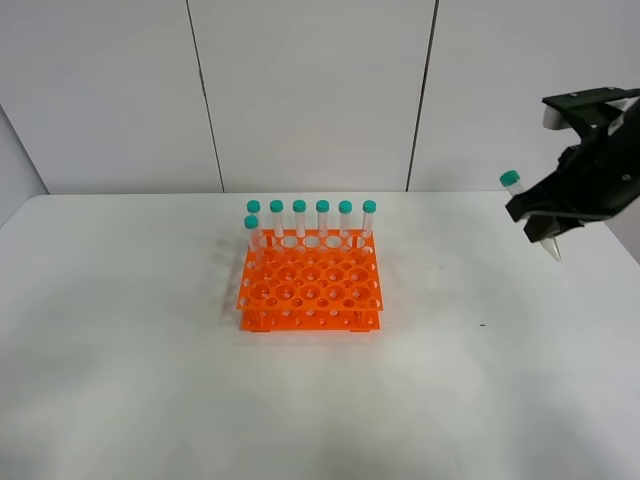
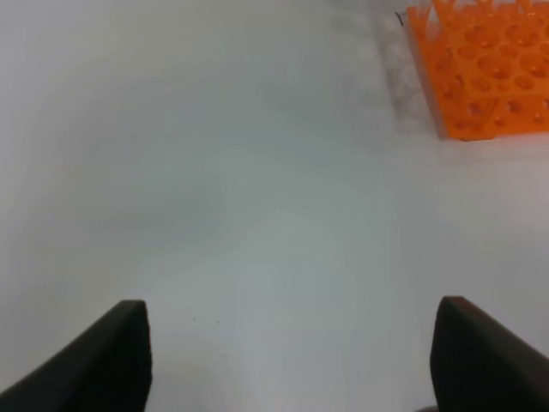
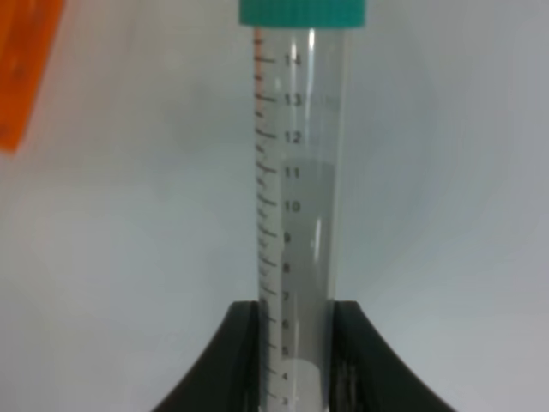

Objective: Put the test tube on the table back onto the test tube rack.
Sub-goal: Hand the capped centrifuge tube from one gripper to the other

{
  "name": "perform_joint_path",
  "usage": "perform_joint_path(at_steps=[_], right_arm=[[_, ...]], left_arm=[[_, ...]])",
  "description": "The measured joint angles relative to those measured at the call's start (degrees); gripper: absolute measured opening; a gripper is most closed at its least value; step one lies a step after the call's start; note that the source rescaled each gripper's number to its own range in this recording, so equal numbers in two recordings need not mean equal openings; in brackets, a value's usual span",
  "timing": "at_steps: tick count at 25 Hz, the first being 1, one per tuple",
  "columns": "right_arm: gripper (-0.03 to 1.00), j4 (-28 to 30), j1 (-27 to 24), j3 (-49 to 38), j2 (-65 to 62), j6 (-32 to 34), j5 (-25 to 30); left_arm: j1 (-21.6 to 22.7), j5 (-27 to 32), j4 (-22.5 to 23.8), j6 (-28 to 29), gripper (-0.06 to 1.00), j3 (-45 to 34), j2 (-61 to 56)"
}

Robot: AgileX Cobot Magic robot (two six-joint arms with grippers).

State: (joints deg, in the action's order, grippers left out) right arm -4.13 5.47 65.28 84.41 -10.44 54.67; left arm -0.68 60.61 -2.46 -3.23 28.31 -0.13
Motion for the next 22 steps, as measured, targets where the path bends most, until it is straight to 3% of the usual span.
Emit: perform_joint_path(at_steps=[3,7,12,17,22], right_arm=[[0.01,-0.33,0.00,-6.22,-5.90,0.57,0.32],[0.01,-3.25,0.00,-8.35,-7.85,-1.00,-1.50],[0.01,-12.83,2.60,-8.53,-7.85,-12.95,-7.20],[0.01,-20.19,9.14,-9.15,-7.85,-23.00,-6.73],[0.01,-34.83,9.49,-15.63,-7.89,-44.03,-5.53]], left_arm=[[0.00,0.00,0.00,0.00,1.00,0.00,0.00],[0.00,0.00,0.00,0.00,1.00,0.00,0.00],[0.00,0.00,0.00,0.00,1.00,0.00,0.00],[0.00,0.00,0.00,0.00,1.00,0.00,0.00],[0.00,0.00,0.00,0.00,1.00,0.00,0.00]])
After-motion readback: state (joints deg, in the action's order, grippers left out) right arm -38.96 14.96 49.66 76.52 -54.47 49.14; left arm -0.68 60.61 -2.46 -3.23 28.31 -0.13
